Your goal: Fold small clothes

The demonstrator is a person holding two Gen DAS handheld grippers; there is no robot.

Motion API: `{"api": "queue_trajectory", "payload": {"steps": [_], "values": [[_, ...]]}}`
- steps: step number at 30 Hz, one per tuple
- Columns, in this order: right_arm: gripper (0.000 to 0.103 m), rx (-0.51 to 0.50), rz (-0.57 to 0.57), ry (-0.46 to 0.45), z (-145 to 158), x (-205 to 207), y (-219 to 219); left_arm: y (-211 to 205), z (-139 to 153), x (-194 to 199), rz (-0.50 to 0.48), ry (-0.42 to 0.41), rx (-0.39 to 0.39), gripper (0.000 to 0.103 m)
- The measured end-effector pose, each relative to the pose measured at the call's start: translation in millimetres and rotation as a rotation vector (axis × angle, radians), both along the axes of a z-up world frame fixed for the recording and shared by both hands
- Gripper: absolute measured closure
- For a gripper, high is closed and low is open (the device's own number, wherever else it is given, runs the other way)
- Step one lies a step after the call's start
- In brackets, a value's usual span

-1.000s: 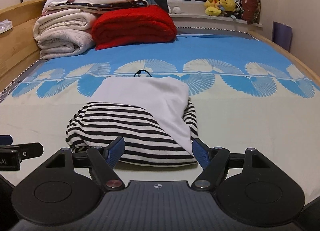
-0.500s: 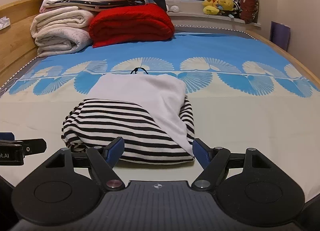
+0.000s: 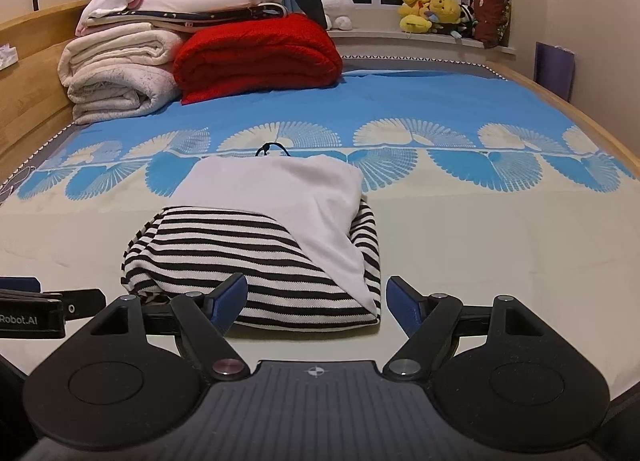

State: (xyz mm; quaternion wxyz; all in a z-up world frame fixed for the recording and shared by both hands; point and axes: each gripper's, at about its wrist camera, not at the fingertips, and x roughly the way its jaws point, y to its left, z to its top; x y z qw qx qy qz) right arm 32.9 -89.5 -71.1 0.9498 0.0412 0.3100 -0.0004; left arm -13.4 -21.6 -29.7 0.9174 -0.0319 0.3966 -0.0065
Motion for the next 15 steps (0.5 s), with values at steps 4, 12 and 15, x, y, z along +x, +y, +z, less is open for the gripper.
{"api": "queue_trajectory", "payload": {"steps": [4,12,15], "values": [[0.025,0.008,0.001,0.001,0.3,1.0,-0.3,-0.9,-0.9,0.3,-0.001,0.002,0.005,0.001],[0.025,0.007,0.017,0.007,-0.8,2.8,2.3,-0.9,-1.5,0.3,-0.001,0.006,0.003,0.001],[0.025,0.005,0.024,0.007,-0.2,3.7,3.3,-0.7,-1.7,0.4,0.000,0.007,0.000,0.001]]}}
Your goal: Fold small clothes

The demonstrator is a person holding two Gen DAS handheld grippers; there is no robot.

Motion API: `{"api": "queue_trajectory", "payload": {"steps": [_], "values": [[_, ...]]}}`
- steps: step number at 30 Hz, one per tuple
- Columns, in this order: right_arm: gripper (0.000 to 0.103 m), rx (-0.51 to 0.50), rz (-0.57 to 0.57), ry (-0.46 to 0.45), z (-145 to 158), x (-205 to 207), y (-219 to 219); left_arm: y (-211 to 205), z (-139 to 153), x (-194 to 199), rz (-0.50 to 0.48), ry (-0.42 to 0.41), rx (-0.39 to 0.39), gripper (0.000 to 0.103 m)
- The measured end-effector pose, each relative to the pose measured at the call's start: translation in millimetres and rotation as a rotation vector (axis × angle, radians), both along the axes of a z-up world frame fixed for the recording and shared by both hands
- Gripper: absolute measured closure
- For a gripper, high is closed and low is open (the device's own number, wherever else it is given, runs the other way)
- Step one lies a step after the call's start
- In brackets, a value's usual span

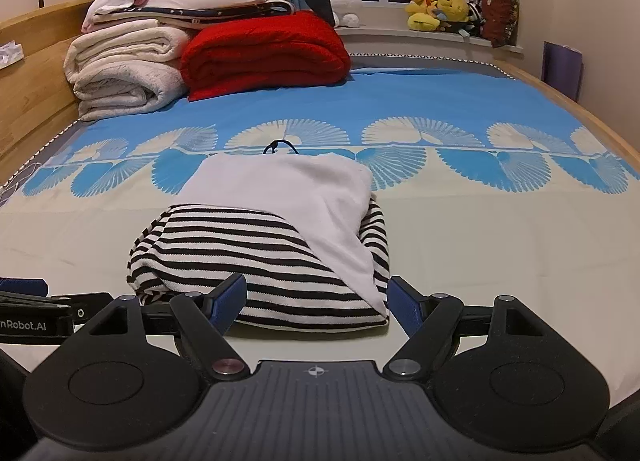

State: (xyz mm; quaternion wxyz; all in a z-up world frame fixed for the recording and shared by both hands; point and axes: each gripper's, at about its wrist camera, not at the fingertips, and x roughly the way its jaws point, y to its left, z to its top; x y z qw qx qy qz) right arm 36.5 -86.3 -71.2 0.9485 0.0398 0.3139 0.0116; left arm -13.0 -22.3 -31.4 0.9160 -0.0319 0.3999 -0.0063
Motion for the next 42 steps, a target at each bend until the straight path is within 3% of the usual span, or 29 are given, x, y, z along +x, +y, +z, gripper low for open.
{"api": "queue_trajectory", "payload": {"steps": [42], "values": [[0.023,0.000,0.004,0.003,0.5,-0.7,-0.4,-0.2,-3.4,1.2,-0.012,0.006,-0.004,0.001]]}}
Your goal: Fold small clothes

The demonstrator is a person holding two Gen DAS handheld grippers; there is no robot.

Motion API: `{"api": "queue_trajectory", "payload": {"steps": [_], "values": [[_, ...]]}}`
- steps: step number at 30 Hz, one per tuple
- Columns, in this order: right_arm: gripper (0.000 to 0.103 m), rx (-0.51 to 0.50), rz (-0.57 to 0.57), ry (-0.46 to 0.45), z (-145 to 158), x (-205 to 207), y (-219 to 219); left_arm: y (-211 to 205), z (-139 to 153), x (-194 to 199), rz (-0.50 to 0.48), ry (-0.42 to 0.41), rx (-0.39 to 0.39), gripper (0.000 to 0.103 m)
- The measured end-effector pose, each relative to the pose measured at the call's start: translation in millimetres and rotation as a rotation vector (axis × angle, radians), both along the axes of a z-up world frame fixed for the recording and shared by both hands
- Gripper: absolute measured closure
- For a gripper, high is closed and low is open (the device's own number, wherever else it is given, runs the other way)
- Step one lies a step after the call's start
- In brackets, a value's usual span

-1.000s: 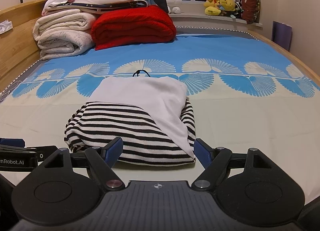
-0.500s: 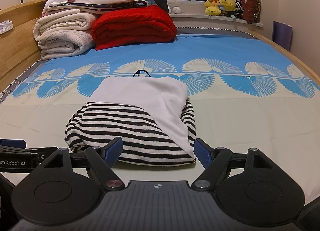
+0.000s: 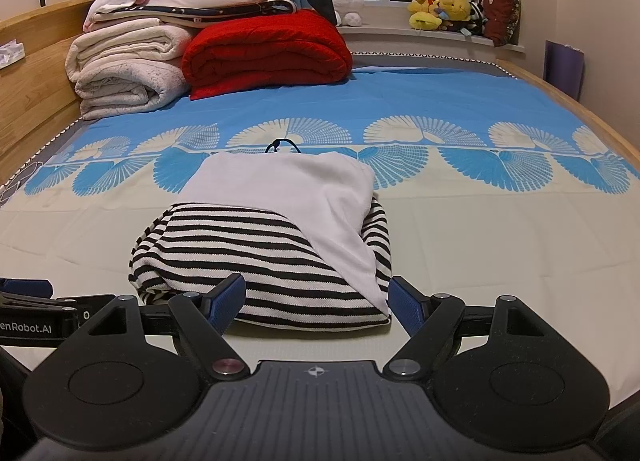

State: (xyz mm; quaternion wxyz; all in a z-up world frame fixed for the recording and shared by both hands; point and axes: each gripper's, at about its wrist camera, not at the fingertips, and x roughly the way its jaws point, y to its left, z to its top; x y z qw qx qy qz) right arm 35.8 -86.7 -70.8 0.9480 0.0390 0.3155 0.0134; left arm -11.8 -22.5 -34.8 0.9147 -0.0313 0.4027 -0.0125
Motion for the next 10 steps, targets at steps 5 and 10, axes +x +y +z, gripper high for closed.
{"api": "queue_trajectory", "payload": {"steps": [5,10], "values": [[0.023,0.000,0.000,0.001,-0.3,0.5,-0.1,-0.3,-0.1,-0.1,-0.001,0.001,-0.002,0.001],[0.023,0.000,0.001,0.002,-0.5,0.7,0.3,0.9,-0.4,0.7,0.003,0.004,0.002,0.001]]}}
